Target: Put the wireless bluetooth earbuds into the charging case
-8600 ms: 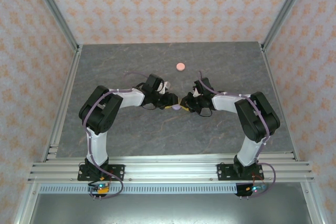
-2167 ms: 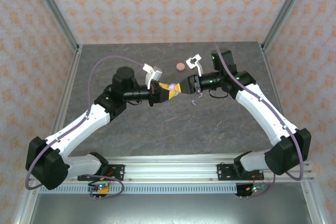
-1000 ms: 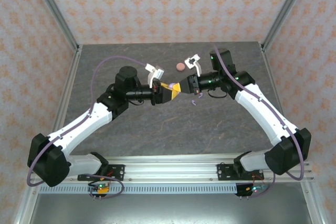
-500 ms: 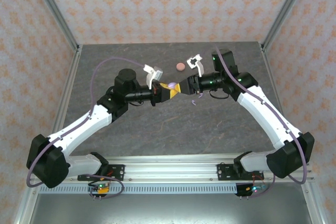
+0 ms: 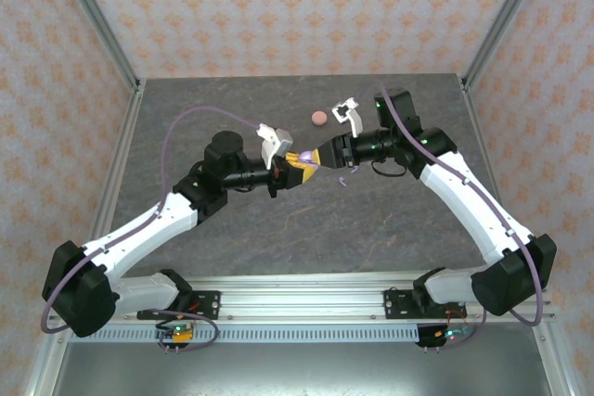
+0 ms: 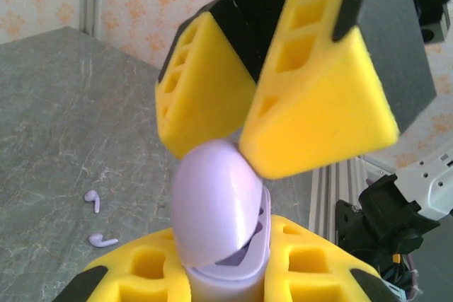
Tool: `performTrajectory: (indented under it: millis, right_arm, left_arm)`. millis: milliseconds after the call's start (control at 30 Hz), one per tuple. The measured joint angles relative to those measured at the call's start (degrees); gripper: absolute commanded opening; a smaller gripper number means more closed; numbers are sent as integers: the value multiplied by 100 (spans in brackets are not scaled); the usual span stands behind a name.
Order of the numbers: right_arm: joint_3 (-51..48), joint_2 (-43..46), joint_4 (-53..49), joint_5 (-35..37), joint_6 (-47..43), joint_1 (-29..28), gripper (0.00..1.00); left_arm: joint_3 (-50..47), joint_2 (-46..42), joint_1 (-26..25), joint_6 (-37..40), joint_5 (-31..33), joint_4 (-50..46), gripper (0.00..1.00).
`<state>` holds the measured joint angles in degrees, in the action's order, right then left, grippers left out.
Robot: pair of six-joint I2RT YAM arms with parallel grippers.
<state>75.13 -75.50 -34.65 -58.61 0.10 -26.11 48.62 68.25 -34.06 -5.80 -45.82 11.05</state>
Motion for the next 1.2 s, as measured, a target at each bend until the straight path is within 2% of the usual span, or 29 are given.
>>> performTrajectory:
  millis: [367, 567, 833, 933, 1067, 1200]
  right_arm:
    - [0, 4, -11, 111, 2, -13, 53]
    - [0, 57, -13, 557, 48, -13, 56]
    - [-2, 369, -9, 1650, 247, -13, 59]
    - [-2, 393, -17, 2330, 378, -11, 59]
    - [-2, 275, -164, 3254, 599, 20, 59]
    - [-33, -146, -321, 3801, 883, 219, 57]
  left_arm:
    - [-260, -356, -195, 684, 286, -9, 4]
    - [-334, -415, -195, 769, 533, 2, 4]
    - [-516, -442, -195, 780, 776, 35, 4]
    - [-595, -509, -195, 780, 859, 37, 4]
    - [-627, -592, -195, 778, 898, 42, 3]
    - [-669, -629, -195, 763, 907, 61, 3]
